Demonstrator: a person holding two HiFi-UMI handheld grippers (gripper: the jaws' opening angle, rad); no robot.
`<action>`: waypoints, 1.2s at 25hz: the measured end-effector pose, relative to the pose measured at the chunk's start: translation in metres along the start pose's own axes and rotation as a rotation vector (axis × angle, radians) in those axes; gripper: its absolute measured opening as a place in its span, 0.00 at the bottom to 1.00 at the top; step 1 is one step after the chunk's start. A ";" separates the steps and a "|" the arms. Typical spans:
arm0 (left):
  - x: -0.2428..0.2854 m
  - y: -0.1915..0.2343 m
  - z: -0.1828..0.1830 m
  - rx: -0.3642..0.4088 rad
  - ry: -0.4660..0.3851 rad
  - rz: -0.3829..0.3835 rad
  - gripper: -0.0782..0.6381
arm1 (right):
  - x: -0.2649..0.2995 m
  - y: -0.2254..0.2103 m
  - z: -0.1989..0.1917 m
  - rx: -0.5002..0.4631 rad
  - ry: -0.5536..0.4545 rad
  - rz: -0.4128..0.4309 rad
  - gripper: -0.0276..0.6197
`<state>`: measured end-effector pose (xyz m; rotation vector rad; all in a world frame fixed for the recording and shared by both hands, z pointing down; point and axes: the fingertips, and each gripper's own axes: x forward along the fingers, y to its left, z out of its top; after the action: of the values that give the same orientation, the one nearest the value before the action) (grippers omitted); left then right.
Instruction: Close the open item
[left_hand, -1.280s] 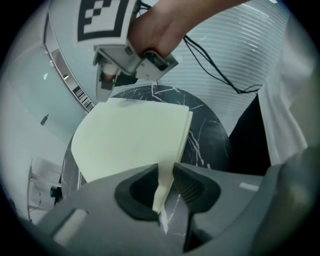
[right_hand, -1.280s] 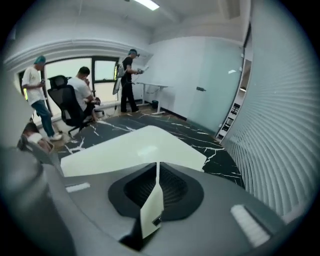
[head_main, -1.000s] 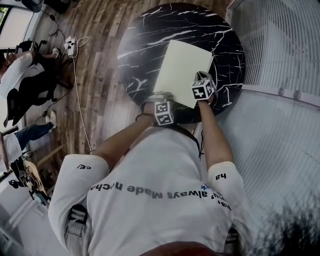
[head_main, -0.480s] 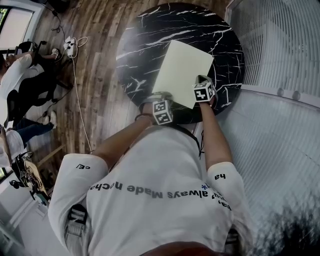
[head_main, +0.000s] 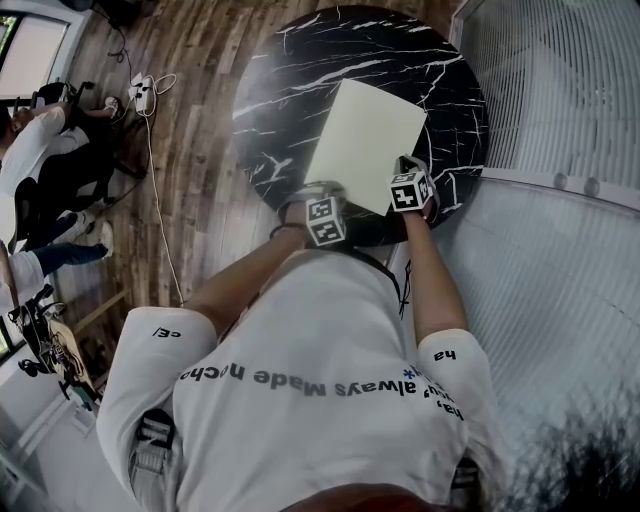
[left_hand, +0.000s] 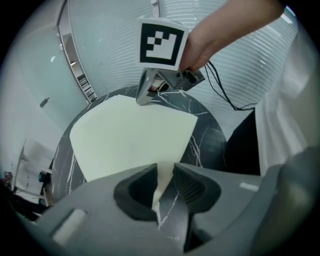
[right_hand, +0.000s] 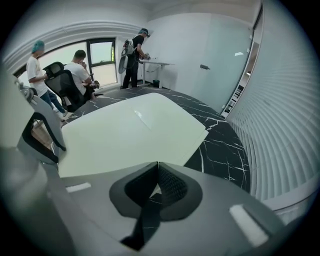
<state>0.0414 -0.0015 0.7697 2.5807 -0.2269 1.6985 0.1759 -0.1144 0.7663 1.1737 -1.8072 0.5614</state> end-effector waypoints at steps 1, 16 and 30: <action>0.000 0.000 0.000 -0.001 -0.002 0.000 0.25 | 0.001 0.000 0.000 0.003 0.004 0.007 0.04; -0.047 0.016 0.010 -0.272 -0.184 0.037 0.24 | -0.069 -0.005 0.041 0.120 -0.254 -0.003 0.05; -0.204 0.091 0.091 -0.480 -0.627 0.242 0.12 | -0.226 0.011 0.112 0.149 -0.573 0.008 0.05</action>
<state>0.0321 -0.0819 0.5427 2.6657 -0.8715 0.6800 0.1554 -0.0824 0.5169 1.5408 -2.2776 0.3897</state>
